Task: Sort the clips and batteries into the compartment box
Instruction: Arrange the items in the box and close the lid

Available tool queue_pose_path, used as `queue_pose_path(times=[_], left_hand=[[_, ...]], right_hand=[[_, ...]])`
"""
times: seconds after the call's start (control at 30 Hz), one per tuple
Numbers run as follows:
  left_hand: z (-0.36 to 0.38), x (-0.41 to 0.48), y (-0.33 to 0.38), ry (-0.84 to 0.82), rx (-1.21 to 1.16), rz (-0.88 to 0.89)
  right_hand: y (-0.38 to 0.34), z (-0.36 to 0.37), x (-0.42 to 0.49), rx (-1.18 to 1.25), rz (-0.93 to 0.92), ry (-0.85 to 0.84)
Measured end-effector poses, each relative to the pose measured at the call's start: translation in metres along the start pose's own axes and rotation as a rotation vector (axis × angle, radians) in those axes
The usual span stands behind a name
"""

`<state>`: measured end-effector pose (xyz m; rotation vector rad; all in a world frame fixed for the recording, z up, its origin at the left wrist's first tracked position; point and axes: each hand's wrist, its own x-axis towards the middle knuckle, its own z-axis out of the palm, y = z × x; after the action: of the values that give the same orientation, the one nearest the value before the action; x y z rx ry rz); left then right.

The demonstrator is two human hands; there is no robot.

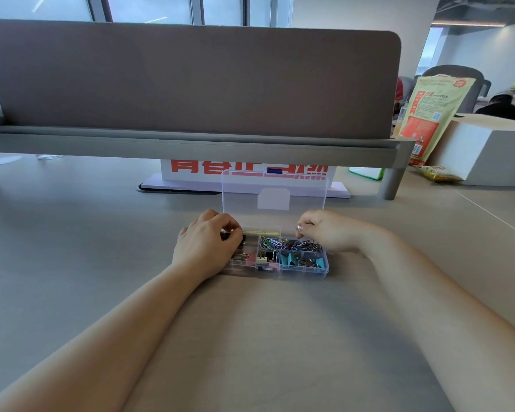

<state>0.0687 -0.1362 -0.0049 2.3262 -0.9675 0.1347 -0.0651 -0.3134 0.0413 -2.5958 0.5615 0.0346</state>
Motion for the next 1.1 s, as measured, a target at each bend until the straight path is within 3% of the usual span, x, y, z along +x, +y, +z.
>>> queue_pose_path(times=[0.2,0.33,0.43,0.53,0.6,0.93,1.1], left_hand=[[-0.001,0.0,0.001,-0.01,-0.008,-0.001],[-0.001,0.0,0.0,-0.001,-0.008,-0.002],[0.0,0.0,-0.001,-0.004,-0.004,0.003],[-0.001,0.0,-0.001,-0.006,-0.001,0.003],[-0.001,0.0,0.0,-0.014,-0.001,0.001],[-0.001,0.0,-0.001,-0.023,-0.016,0.004],[-0.001,0.0,-0.002,-0.012,-0.042,0.006]], right_hand=[[0.001,-0.004,-0.008,0.186,-0.043,-0.019],[-0.007,-0.005,-0.007,0.239,-0.063,0.167],[-0.017,0.001,-0.004,0.097,-0.17,0.26],[-0.015,0.017,0.001,-0.296,-0.284,0.246],[-0.011,0.025,0.003,-0.36,-0.301,0.204],[0.0,0.015,0.001,0.015,-0.311,0.173],[0.012,-0.001,-0.001,-0.05,-0.259,0.268]])
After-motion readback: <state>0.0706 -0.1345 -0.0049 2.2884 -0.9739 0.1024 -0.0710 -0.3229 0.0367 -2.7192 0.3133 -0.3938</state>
